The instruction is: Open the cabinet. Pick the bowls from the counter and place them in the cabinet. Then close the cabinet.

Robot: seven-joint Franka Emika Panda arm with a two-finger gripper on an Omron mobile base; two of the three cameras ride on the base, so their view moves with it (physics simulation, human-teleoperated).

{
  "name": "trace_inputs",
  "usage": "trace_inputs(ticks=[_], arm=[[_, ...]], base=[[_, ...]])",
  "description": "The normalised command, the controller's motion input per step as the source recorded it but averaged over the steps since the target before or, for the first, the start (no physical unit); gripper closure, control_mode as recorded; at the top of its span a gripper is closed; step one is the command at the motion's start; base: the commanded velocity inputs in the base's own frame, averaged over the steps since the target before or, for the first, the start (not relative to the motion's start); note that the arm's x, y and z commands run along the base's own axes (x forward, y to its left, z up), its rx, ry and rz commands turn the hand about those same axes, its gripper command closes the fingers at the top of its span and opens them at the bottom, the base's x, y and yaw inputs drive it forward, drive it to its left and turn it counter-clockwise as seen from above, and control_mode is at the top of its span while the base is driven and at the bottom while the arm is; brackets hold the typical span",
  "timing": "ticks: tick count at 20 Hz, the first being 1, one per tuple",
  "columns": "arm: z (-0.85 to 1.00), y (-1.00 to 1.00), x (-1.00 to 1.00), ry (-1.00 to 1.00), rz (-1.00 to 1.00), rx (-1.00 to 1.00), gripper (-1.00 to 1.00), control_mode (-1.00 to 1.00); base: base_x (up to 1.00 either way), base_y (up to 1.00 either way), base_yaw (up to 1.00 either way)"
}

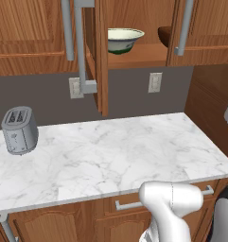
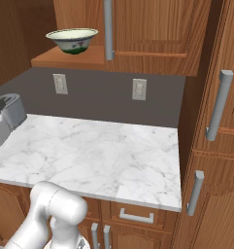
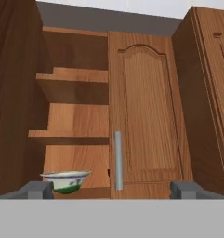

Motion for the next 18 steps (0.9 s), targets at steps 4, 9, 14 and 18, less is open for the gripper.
trace_inputs(ticks=[4,9,14,18], arm=[[-0.21,0.11,0.00,-0.03,-0.03,0.01,-1.00,-1.00],[-0.17,0.10,0.00,0.00,0.00,0.00,-1.00,-1.00],[-0.45,0.26,0.07,0.00,0.00,0.01,-1.00,-1.00],[-0.53,0.24,0.07,0.00,0.00,0.04,-1.00,-1.00]], base=[[0.00,0.00,0.00],[0.00,0.00,0.00],[0.00,0.00,0.00],[0.00,0.00,0.00]])
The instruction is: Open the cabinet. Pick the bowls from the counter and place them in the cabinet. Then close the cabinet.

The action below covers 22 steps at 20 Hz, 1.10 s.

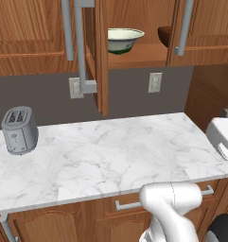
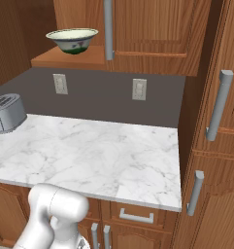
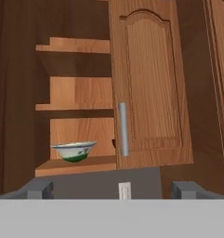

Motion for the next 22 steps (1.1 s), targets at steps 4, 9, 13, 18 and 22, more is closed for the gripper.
trace_inputs(ticks=[4,9,13,18,22], arm=[[-0.28,0.07,0.22,0.00,0.00,0.00,-1.00,-1.00],[-0.15,0.04,0.46,0.00,0.00,0.00,-1.00,-1.00],[-0.21,0.38,0.31,-0.02,0.00,0.00,-1.00,-1.00],[-0.15,0.51,0.09,-0.03,0.00,0.00,-1.00,-1.00],[-0.03,0.44,0.00,-0.07,0.00,0.00,-1.00,-1.00]], base=[[0.00,0.00,0.00],[0.00,0.00,0.00],[0.00,0.00,0.00],[0.00,0.00,0.00],[0.00,0.00,0.00]])
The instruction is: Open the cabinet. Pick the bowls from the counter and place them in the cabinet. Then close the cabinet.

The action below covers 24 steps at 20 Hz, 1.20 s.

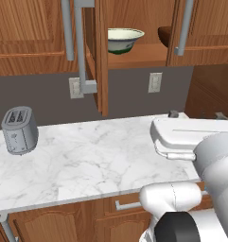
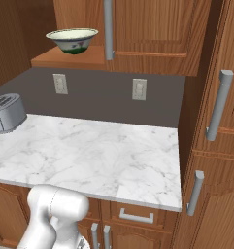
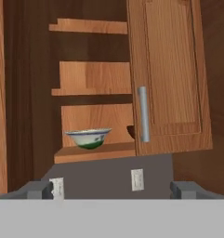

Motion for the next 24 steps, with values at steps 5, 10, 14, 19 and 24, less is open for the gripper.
trace_inputs(ticks=[5,10,14,19,24], arm=[[0.00,0.40,0.00,-0.07,0.00,0.00,-1.00,-1.00],[0.00,0.39,0.00,-0.03,0.00,0.00,-1.00,-1.00],[0.00,0.44,0.00,-0.02,0.00,0.00,-1.00,-1.00],[0.00,0.52,0.03,-0.03,0.00,-0.01,-1.00,-1.00],[0.00,0.57,0.08,-0.01,0.00,0.00,-1.00,-1.00]], base=[[0.00,0.00,0.00],[0.00,0.00,0.00],[0.00,0.00,0.00],[0.00,0.00,0.00],[0.00,0.00,0.00]])
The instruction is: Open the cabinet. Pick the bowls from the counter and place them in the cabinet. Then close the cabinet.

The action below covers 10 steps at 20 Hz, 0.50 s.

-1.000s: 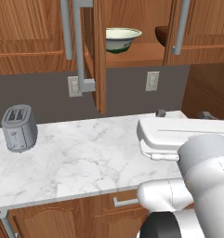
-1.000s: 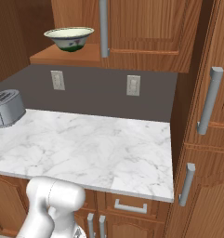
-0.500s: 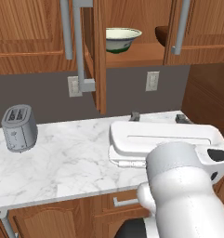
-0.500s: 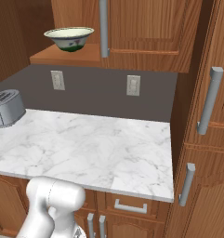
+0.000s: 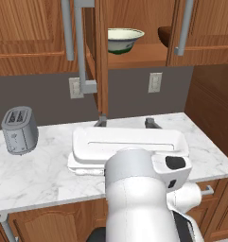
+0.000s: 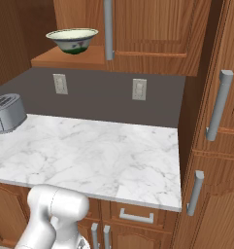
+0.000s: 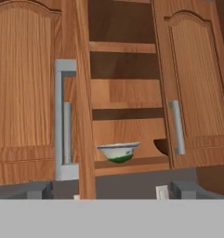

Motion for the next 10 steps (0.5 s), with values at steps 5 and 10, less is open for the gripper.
trace_inputs(ticks=[5,10], arm=[[0.00,0.40,0.25,0.00,0.00,0.00,-1.00,-1.00],[-0.02,0.09,0.55,0.00,0.00,0.00,-1.00,-1.00]], base=[[0.00,0.00,0.00],[0.00,0.00,0.00]])
